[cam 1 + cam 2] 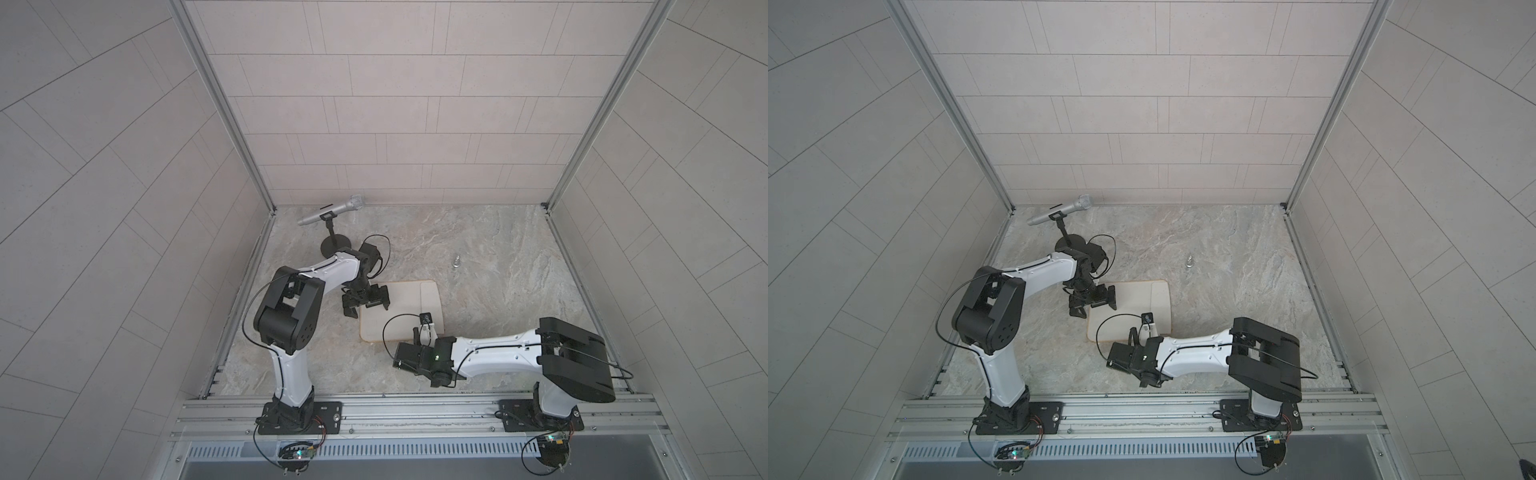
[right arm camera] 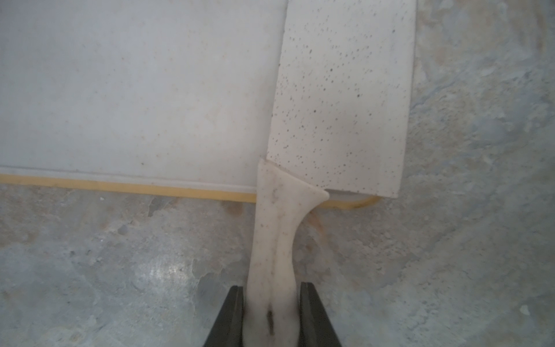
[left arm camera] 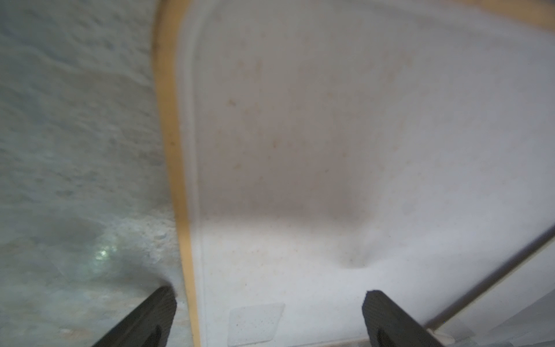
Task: Align the knife with the edge of the cutting board
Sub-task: Adjust the knife at the edge of the cutting board.
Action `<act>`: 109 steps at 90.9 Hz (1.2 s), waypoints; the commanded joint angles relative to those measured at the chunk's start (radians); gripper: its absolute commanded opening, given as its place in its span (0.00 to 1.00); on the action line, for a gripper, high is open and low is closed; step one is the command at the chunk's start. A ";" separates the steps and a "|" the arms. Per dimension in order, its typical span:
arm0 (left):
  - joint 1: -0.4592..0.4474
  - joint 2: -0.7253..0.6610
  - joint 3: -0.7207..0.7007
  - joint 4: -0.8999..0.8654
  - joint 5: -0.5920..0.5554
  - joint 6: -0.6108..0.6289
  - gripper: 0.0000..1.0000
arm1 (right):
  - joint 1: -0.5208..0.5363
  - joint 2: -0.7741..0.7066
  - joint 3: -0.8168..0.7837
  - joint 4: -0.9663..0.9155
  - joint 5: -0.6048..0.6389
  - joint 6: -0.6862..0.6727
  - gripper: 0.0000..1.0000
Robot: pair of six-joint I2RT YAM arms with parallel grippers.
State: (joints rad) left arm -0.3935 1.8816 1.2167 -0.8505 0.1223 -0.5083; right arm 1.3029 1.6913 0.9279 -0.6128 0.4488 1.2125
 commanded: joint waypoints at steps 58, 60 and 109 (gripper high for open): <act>-0.002 0.032 0.008 -0.018 -0.011 0.000 1.00 | -0.002 -0.045 -0.042 0.041 0.015 -0.040 0.31; -0.002 0.030 0.008 -0.019 -0.011 0.001 1.00 | -0.002 -0.045 -0.043 0.043 0.015 -0.042 0.31; -0.001 0.033 0.009 -0.020 -0.013 0.001 1.00 | -0.007 -0.057 -0.051 0.055 0.014 -0.068 0.27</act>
State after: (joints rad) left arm -0.3935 1.8870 1.2224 -0.8566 0.1154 -0.5083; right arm 1.3003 1.6653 0.8906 -0.5747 0.4507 1.1580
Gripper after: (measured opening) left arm 0.994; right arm 0.274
